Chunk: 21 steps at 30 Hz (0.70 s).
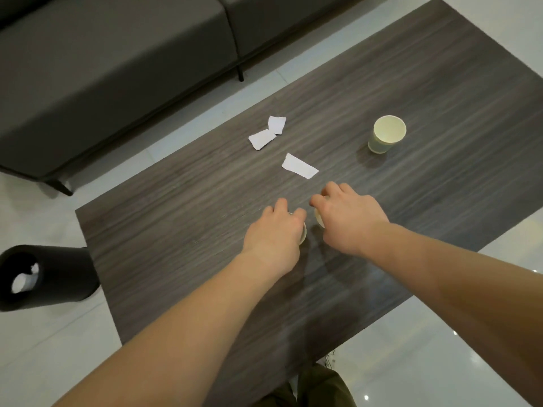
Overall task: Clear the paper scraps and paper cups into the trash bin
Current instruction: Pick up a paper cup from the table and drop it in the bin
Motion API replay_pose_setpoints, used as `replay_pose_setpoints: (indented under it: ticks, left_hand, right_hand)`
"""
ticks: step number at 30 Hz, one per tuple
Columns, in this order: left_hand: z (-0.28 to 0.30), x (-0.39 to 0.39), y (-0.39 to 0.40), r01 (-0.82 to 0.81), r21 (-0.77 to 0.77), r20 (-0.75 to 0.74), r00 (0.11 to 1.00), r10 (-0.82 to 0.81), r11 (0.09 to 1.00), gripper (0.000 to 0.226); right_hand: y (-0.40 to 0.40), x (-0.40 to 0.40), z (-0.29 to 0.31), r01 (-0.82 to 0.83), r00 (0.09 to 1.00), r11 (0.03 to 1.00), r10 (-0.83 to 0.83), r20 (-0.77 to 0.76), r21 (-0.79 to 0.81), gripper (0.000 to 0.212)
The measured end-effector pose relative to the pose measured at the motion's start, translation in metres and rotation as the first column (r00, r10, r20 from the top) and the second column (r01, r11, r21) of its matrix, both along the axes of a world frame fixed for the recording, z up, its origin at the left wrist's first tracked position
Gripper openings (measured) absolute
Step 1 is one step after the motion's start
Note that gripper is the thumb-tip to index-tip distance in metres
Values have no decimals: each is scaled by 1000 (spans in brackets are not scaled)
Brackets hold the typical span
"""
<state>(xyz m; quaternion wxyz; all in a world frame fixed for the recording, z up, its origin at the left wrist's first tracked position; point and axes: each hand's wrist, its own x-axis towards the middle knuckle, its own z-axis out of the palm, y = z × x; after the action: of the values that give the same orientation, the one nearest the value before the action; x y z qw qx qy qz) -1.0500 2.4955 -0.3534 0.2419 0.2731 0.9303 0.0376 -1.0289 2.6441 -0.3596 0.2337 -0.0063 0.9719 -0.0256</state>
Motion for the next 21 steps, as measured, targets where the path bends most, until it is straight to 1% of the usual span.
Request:
replay_pose_setpoints:
  ticks: [8, 12, 18, 21]
  left_hand:
    - [23, -3, -51, -133, -22, -43, 990, 132, 991, 42]
    - [32, 2, -87, -214, -22, -76, 974, 212, 977, 42]
    - [41, 20, -154, -355, -28, -112, 930, 350, 934, 40]
    - [43, 35, -188, -398, -47, -106, 914, 392, 916, 43]
  right_hand:
    - [-44, -21, 20, -132, 990, 991, 131, -53, -2, 50]
    - [-73, -29, 28, -209, 977, 978, 208, -53, -14, 52]
    - [-140, -30, 38, -341, 938, 940, 338, -78, -27, 52]
    - [-179, -25, 41, -411, 909, 911, 408, -85, -27, 52]
